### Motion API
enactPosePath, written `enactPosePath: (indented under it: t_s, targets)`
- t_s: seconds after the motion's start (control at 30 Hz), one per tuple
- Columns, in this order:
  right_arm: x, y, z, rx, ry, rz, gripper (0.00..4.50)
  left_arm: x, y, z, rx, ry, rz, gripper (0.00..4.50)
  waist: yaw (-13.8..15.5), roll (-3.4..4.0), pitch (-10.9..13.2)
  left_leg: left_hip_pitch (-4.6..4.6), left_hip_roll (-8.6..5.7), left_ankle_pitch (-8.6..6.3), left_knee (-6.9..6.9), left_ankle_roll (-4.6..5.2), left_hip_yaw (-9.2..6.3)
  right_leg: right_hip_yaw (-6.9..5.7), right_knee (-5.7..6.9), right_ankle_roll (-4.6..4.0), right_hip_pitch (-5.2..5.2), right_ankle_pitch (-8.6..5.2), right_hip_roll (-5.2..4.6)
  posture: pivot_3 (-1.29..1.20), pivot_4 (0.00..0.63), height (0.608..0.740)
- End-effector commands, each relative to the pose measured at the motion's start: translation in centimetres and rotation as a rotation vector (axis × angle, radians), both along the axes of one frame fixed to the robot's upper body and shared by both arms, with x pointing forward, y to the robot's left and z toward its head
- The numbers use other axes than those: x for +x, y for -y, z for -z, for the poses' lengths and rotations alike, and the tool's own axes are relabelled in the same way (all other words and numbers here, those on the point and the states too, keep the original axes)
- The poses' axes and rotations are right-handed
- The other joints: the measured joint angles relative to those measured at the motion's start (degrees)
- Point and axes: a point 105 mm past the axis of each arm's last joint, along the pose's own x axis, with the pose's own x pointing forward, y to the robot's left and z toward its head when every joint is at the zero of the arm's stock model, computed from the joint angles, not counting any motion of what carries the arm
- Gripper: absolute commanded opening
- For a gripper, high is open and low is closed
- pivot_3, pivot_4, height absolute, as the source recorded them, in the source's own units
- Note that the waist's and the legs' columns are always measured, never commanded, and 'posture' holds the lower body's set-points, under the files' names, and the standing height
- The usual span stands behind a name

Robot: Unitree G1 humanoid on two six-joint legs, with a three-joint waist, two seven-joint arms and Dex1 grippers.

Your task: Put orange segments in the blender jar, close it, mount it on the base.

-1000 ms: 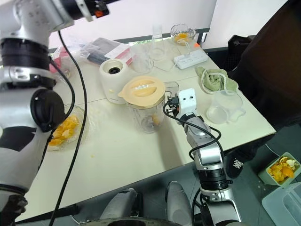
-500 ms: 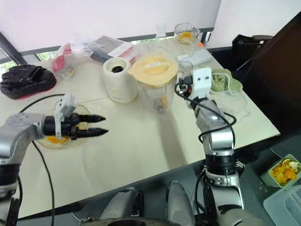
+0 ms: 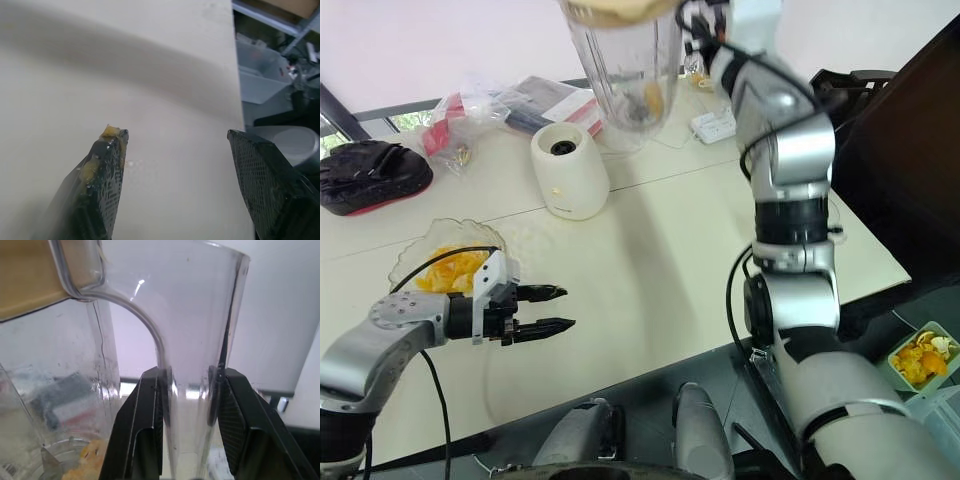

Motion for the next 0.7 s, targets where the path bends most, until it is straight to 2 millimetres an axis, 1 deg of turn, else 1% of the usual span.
enactPosePath:
  t_s: [0.03,0.13,0.27,0.4,0.5,0.7]
  targets:
    - [0.1,-2.3,-3.9,0.031,0.111,-0.033,0.93,0.3,0.6,-0.4,-0.006,0.056,-0.025,3.26,-0.15,-0.01,0.0,0.0,0.0,0.01,-0.01,-0.02,0.04,0.02,0.0,0.0,-0.01,0.0,0.0,0.0,0.15,0.74]
    - [1.0,-4.0,-4.3,0.064,0.111,-0.045,0.93,0.3,0.8,-0.3,-0.011,0.068,-0.052,3.26,-0.52,0.0,0.0,0.0,0.0,0.04,-0.04,-0.06,0.02,0.01,0.02,-0.01,-0.01,0.0,0.0,0.0,0.15,0.74]
    - [1.9,-6.3,-3.4,0.138,0.063,-0.074,0.93,0.1,0.5,-0.2,-0.008,0.075,-0.1,3.26,-1.09,0.01,0.01,0.0,0.0,0.05,-0.09,-0.09,-0.05,-0.01,0.05,-0.01,0.0,0.0,0.0,0.0,0.15,0.74]
    - [2.1,-8.5,-2.3,0.181,0.008,-0.102,0.93,-0.3,0.2,-0.1,-0.003,0.073,-0.13,3.26,-1.45,0.03,0.02,0.0,0.0,0.07,-0.21,-0.12,-0.04,-0.01,0.01,-0.01,-0.04,0.0,0.0,0.0,0.15,0.74]
    - [2.2,-9.8,-1.3,0.195,-0.026,-0.109,0.93,-0.3,0.1,-0.2,0.0,0.079,-0.153,3.26,-1.47,0.03,0.02,0.0,0.0,0.14,-0.36,-0.24,-0.04,0.0,0.0,-0.01,-0.11,0.0,0.01,0.0,0.15,0.74]
    - [1.8,-11.8,-0.6,0.177,-0.026,-0.137,0.93,-0.6,0.3,-0.3,-0.007,0.078,-0.162,3.26,-1.49,0.04,0.03,0.0,0.02,0.17,-0.44,-0.3,-0.07,0.01,0.01,-0.02,-0.14,-0.01,0.03,0.0,0.15,0.74]
